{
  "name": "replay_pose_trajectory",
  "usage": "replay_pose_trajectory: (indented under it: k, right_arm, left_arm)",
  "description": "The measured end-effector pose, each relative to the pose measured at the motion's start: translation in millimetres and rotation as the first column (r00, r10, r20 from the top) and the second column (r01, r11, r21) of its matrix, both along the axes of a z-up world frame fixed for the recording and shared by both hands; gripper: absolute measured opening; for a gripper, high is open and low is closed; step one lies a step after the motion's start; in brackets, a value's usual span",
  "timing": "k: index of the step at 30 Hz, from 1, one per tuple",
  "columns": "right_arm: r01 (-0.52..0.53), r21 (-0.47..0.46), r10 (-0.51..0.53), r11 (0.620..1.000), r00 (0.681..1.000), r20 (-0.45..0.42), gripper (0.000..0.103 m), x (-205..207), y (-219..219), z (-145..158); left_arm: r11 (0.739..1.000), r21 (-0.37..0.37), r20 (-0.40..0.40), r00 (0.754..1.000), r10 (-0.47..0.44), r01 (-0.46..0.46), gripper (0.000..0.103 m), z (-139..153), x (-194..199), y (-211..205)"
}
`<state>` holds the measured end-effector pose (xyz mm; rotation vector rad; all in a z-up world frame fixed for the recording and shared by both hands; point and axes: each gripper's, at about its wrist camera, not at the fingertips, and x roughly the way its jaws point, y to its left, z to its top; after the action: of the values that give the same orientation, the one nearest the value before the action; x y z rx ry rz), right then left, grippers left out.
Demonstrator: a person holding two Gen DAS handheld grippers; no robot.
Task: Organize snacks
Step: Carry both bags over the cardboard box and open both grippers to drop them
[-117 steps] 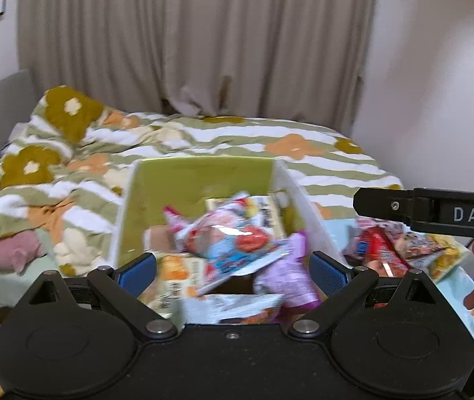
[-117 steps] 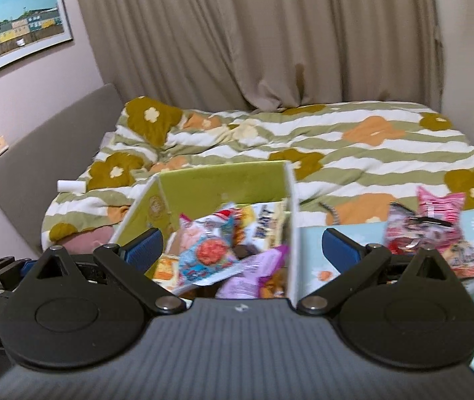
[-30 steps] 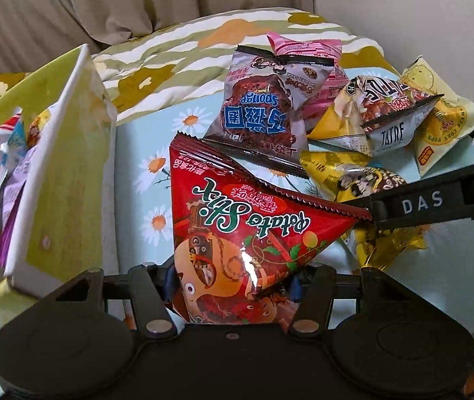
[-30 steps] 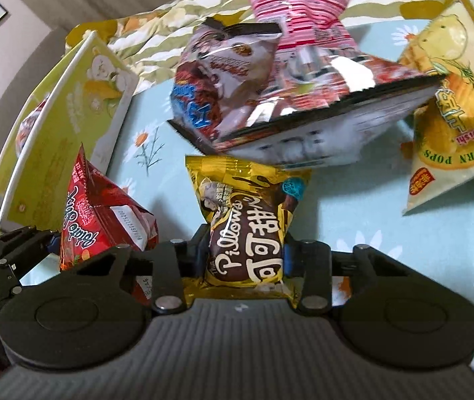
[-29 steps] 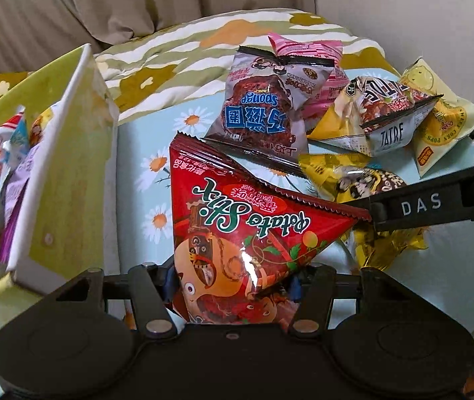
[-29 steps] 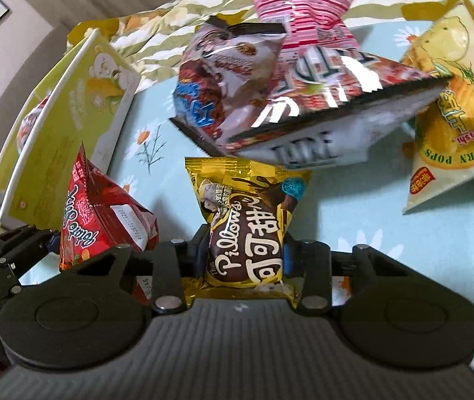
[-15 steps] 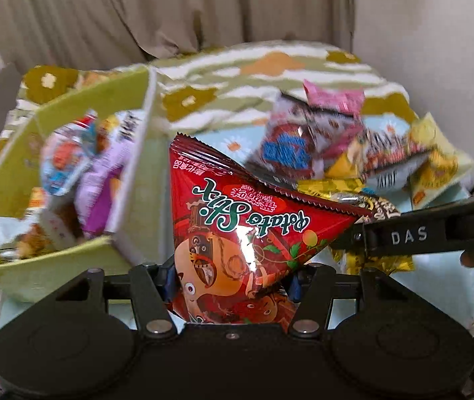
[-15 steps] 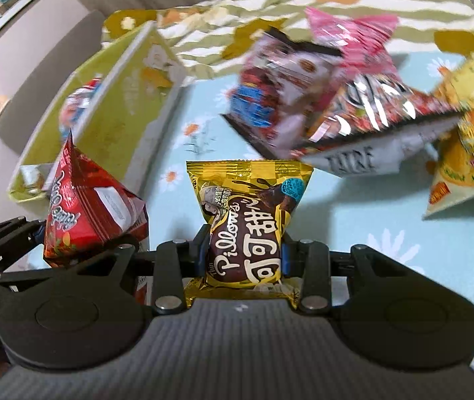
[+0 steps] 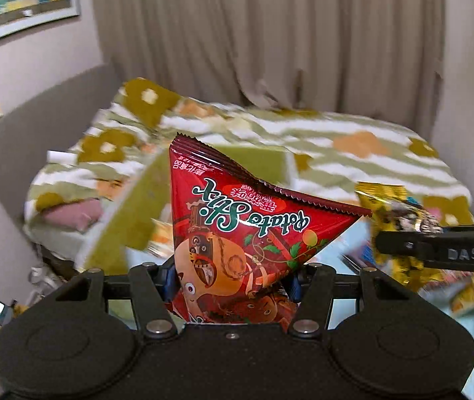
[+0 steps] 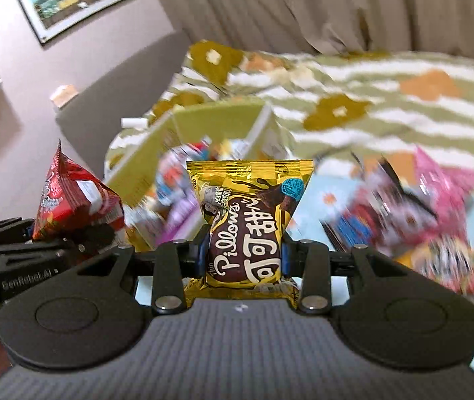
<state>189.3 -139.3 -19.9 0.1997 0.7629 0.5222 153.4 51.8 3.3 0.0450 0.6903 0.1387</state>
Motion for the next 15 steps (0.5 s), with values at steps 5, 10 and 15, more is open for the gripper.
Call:
replay_pose_trajectory:
  k: [5, 10, 15]
  right_arm:
    - [-0.026, 0.008, 0.025, 1.000, 0.998, 0.053, 0.053, 22, 41, 23]
    - [-0.033, 0.017, 0.032, 0.999, 0.996, 0.081, 0.054, 55, 90, 38]
    - [-0.017, 0.015, 0.016, 1.000, 0.997, 0.072, 0.053, 95, 134, 44]
  left_arm:
    - [0.999, 0.019, 0.019, 0.999, 0.026, -0.027, 0.062, 19, 24, 43]
    - [0.999, 0.013, 0.004, 1.000, 0.031, -0.031, 0.062, 24, 63, 87]
    - [1.000, -0.022, -0.046, 0.999, -0.005, 0.004, 0.062, 15, 110, 119]
